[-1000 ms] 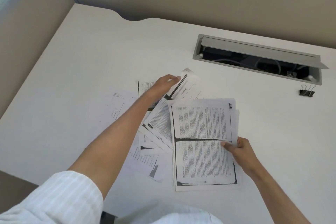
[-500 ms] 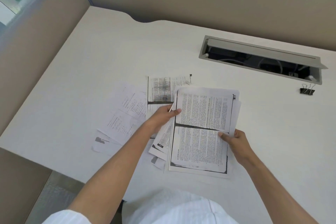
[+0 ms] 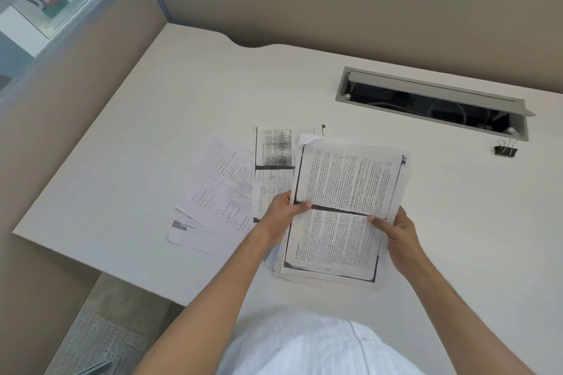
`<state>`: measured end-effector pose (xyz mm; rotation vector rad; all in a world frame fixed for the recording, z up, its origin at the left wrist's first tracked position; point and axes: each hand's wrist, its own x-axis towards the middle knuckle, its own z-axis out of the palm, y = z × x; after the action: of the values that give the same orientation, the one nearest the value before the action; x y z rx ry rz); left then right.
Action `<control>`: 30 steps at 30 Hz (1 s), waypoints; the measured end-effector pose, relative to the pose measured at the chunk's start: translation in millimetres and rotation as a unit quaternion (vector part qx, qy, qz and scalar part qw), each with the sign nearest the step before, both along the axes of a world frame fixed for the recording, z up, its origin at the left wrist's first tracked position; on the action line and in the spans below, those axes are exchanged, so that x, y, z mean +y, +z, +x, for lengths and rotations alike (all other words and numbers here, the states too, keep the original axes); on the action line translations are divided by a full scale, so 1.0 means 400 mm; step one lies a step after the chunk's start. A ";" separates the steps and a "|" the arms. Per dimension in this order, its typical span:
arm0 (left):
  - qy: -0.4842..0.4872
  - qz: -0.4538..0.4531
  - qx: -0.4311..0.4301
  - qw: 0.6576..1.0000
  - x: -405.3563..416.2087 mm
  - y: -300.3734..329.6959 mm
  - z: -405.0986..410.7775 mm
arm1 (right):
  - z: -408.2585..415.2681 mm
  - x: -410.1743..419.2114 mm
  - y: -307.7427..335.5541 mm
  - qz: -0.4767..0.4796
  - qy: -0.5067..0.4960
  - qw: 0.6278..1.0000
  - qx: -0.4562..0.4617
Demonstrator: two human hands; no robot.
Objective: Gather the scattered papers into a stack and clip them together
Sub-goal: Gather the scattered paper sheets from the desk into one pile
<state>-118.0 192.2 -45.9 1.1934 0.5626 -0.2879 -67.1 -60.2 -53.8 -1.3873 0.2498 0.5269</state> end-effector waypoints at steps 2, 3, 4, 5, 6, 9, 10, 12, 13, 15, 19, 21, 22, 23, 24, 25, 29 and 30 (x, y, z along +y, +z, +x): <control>0.000 -0.014 -0.021 1.000 -0.001 0.011 -0.015 | 0.006 -0.010 0.014 0.025 0.019 0.999 0.005; 0.001 -0.023 -0.028 0.999 -0.002 0.015 -0.022 | 0.009 -0.014 0.017 0.034 0.021 0.999 0.013; 0.003 -0.032 -0.035 0.999 -0.001 0.019 -0.027 | 0.012 -0.017 0.020 0.037 0.019 0.999 0.019; 0.003 -0.040 -0.041 0.998 -0.003 0.021 -0.031 | 0.014 -0.020 0.020 0.034 0.014 0.999 0.023; 0.005 -0.046 -0.047 0.998 -0.002 0.023 -0.036 | 0.015 -0.019 0.020 0.030 0.008 0.999 0.024; 0.026 -0.050 -0.058 0.997 -0.007 0.020 -0.051 | 0.014 -0.015 0.018 0.026 -0.008 0.999 0.036; 0.034 -0.047 -0.057 0.997 -0.008 0.015 -0.057 | 0.014 -0.015 0.018 0.025 -0.005 0.999 0.042; 0.042 -0.035 -0.051 0.997 -0.008 0.004 -0.068 | 0.012 -0.017 0.022 0.018 0.026 0.998 0.047; 0.044 -0.026 -0.049 0.997 -0.007 -0.002 -0.072 | 0.011 -0.015 0.024 0.009 0.053 0.998 0.044; 0.052 -0.007 -0.044 0.998 -0.004 -0.012 -0.079 | 0.009 -0.010 0.023 -0.005 0.092 0.995 0.033; 0.124 0.021 -0.039 0.991 0.022 -0.027 -0.071 | 0.021 0.010 0.014 -0.022 0.091 0.995 0.018; 0.157 0.071 -0.033 0.984 0.063 -0.030 -0.040 | 0.036 0.029 0.011 -0.026 0.100 0.995 0.008; 0.167 0.110 -0.025 0.979 0.088 -0.031 -0.019 | 0.044 0.037 0.009 -0.030 0.107 0.994 0.005; 0.171 0.152 -0.019 0.973 0.112 -0.029 0.003 | 0.049 0.040 0.007 -0.034 0.111 0.993 0.002; 0.172 0.191 -0.018 0.966 0.136 -0.027 0.026 | 0.055 0.044 0.004 -0.038 0.114 0.993 0.002; 0.169 0.230 -0.018 0.958 0.159 -0.025 0.047 | 0.060 0.046 0.000 -0.041 0.115 0.992 0.003; 0.111 0.388 -0.008 0.915 0.246 -0.036 0.137 | 0.075 0.058 -0.016 -0.052 0.120 0.991 0.005; 0.094 0.416 -0.011 0.904 0.263 -0.037 0.162 | 0.078 0.061 -0.019 -0.055 0.120 0.991 0.005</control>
<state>-53.3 297.4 -60.9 1.9447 0.8113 0.1631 -36.0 -36.0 -61.3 -1.5322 0.1215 0.7278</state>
